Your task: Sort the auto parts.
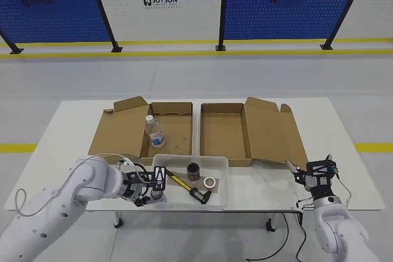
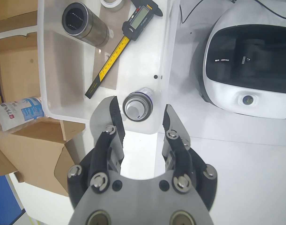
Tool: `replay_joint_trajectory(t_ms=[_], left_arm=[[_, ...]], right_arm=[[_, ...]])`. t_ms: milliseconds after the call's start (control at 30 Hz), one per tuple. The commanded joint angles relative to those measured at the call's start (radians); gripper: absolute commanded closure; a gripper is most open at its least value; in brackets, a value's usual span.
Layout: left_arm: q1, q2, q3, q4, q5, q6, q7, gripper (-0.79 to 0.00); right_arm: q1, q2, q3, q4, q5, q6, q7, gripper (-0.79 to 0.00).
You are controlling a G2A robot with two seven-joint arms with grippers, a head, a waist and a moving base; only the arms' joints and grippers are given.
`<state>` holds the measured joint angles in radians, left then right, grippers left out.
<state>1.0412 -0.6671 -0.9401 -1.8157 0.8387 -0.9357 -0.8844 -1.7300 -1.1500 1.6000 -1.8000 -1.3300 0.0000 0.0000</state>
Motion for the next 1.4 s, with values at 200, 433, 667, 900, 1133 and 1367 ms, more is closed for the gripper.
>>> replay_joint_trajectory(t_ms=[200,433,667,900,1133,1367], left_arm=[[-0.047,0.001,0.042,0.003,-0.001,0.006,-0.005,-0.363],[-0.069,-0.014,0.08,0.016,0.044,0.011,0.006,-0.363],[-0.086,-0.027,0.108,0.042,0.078,0.012,0.023,-0.342],[-0.099,-0.037,0.132,0.062,0.114,0.016,0.015,-0.311],[-0.109,-0.043,0.146,0.073,0.112,0.013,0.005,-0.32],[-0.12,-0.054,0.168,0.084,0.12,0.015,0.017,-0.326]], right_arm=[[0.0,0.0,0.0,0.0,0.0,0.0,0.0,-0.785],[0.0,0.0,0.0,0.0,0.0,0.0,0.0,-0.785],[0.0,0.0,0.0,0.0,0.0,0.0,0.0,-0.785],[0.0,0.0,0.0,0.0,0.0,0.0,0.0,-0.785],[0.0,0.0,0.0,0.0,0.0,0.0,0.0,-0.785],[0.0,0.0,0.0,0.0,0.0,0.0,0.0,-0.785]])
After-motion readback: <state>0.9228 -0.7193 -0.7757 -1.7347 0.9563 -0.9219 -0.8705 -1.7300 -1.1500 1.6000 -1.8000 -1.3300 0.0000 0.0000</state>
